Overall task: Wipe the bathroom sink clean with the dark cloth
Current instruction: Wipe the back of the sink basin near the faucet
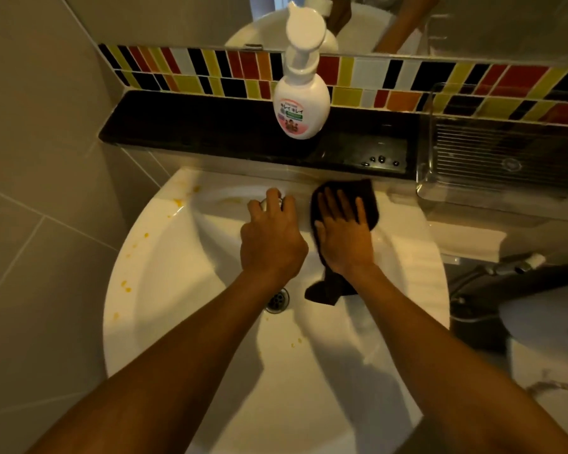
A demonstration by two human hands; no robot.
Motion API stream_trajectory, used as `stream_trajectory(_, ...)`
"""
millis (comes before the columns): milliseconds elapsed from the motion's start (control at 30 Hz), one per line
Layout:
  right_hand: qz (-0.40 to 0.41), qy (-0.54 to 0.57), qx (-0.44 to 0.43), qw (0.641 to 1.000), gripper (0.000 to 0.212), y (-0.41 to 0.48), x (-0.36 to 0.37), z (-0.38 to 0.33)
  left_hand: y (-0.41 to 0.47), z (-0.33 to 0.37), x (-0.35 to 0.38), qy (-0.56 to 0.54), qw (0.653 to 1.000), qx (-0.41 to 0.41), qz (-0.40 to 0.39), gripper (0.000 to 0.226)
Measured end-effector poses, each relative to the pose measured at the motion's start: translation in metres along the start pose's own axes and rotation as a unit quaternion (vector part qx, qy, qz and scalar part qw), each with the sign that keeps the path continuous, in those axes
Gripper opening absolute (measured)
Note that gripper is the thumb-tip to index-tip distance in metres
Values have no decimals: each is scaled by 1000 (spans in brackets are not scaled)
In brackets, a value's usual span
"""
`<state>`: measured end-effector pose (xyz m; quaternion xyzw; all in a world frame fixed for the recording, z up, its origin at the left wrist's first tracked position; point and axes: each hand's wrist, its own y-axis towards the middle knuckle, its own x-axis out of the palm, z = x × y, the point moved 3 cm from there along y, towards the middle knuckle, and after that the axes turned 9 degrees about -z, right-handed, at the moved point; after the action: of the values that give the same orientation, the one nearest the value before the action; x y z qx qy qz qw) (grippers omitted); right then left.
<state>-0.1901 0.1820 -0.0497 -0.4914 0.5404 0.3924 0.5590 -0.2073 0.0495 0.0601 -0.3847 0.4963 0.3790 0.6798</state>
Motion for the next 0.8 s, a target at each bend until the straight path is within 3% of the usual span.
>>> stream_trajectory(133,15,31,-59,998,56,22,-2,-24,1,0,1,-2,1000,2,5,39)
stream_trajectory(233,-25,22,-153,988,55,37,6,-19,0,-1,0,1,1000,3,3,43)
stream_trajectory(300,-49,25,-165,985,58,46,10,-15,0,0,0,4,1000,5,-3,44)
stream_trajectory(533,-12,108,-124,986,56,18,3,-15,-1,2,-1,16,1000,4,2,41)
stream_trajectory(667,42,164,-21,985,51,-30,16,-5,-2,2,-3,21,1000,8,5,42)
stream_trajectory(800,49,144,89,984,52,-53,23,10,-3,1,-2,24,1000,7,-2,42)
